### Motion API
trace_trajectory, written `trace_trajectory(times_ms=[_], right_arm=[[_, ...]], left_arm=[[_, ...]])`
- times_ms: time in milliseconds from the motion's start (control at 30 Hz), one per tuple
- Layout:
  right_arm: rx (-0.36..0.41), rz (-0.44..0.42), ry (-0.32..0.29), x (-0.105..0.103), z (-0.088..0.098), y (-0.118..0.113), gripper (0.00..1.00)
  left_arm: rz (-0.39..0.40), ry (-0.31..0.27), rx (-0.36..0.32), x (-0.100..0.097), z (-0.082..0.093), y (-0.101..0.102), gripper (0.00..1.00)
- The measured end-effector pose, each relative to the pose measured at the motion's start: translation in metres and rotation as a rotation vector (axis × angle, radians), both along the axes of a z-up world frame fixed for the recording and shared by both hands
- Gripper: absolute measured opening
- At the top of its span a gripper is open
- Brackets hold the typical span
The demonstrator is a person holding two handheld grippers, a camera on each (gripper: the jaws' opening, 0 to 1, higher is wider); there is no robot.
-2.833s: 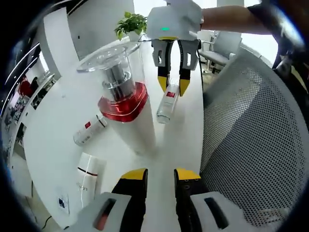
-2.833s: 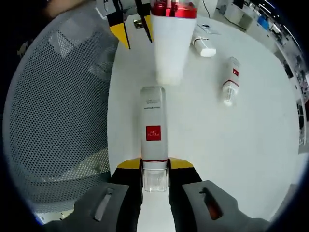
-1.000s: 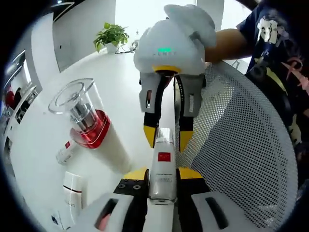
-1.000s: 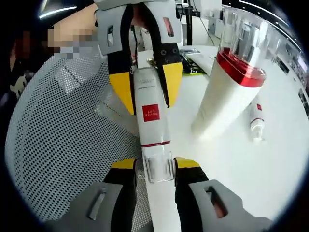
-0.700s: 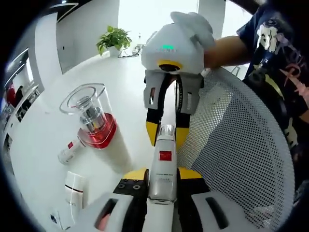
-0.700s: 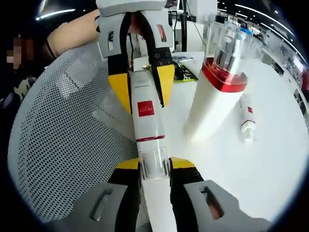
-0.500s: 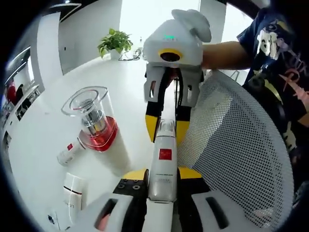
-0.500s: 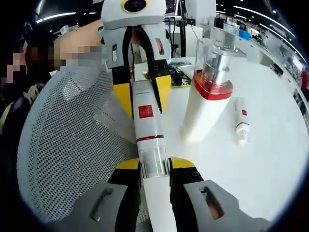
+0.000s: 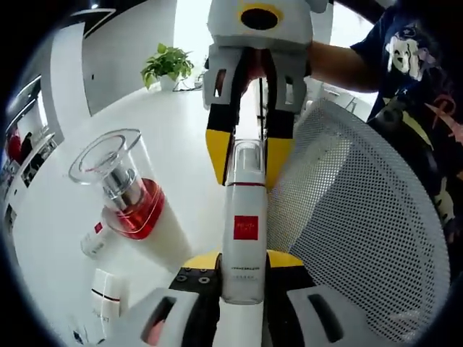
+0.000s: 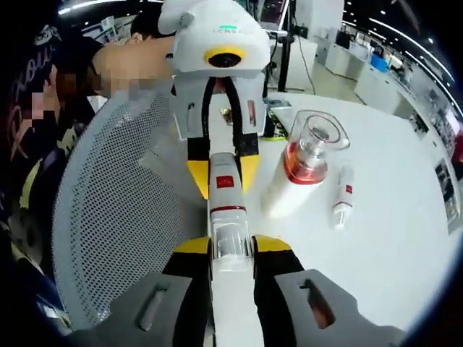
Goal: Arrange the skincare products in the storage area until every visible bottle or jar stands upright without overlapping.
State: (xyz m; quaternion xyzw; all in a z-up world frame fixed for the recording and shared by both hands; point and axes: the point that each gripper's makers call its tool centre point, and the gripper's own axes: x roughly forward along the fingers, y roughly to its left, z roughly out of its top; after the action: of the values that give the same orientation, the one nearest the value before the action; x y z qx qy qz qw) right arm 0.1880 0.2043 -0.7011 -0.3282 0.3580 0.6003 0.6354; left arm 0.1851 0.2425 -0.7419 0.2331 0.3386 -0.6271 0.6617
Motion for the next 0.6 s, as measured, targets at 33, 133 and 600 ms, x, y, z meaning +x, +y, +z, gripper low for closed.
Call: trace_trajectory(times_ms=[33, 133, 600], right_arm=[[-0.006, 0.006, -0.004, 0.000, 0.003, 0.002, 0.19], [-0.013, 0.032, -0.015, 0.000, 0.010, 0.006, 0.19], [0.014, 0.069, -0.061, 0.005, 0.026, 0.027, 0.18]], left_arm=[[-0.002, -0.002, 0.005, 0.000, -0.001, -0.001, 0.21], [-0.009, 0.000, 0.010, -0.001, -0.004, -0.002, 0.21], [-0.009, -0.039, 0.041, 0.005, -0.012, -0.002, 0.20]])
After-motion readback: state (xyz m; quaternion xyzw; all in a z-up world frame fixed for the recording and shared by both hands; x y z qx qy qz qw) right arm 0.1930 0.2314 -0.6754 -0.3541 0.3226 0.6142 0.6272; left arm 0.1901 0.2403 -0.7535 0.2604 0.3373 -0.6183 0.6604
